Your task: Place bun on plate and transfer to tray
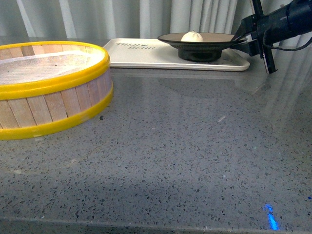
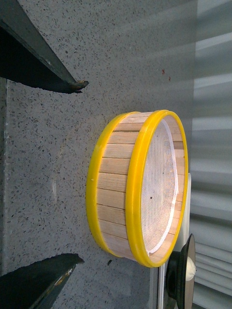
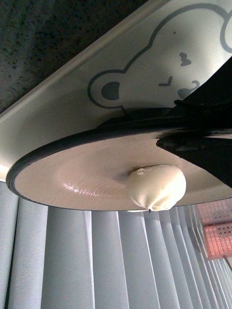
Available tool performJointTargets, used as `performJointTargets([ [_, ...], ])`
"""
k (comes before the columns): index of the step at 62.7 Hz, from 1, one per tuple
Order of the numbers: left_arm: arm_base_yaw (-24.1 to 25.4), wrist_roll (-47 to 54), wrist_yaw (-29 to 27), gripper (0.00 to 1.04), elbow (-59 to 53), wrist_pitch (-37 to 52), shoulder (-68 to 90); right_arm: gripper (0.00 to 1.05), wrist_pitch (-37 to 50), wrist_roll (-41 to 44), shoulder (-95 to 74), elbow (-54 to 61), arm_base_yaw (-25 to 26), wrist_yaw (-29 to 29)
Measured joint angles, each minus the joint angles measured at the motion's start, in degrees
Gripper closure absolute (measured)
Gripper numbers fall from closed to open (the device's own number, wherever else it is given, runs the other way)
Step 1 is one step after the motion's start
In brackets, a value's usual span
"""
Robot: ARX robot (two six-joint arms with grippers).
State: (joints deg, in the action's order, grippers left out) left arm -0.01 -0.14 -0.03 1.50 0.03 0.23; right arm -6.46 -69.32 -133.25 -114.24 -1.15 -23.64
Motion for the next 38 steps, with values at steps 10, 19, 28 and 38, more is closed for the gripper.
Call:
performJointTargets([
  [10,0.0,0.0,0.0,0.07,0.0,0.0,0.0,0.73,1.0,-0.4,0.1,0.9,0.3,-0.2],
  [19,0.0,0.0,0.0,0.07,0.0,0.0,0.0,0.50,1.1,-0.7,0.2,1.7,0.3,0.0],
  [28,0.0,0.0,0.0,0.07,0.0,0.0,0.0,0.16,1.3,-1.2,1.0,2.2,0.2,0.0],
  [38,0.0,0.0,0.0,0.07,0.0,0.0,0.0,0.09,3.5,-1.5,3.7,5.8,0.2,0.4],
])
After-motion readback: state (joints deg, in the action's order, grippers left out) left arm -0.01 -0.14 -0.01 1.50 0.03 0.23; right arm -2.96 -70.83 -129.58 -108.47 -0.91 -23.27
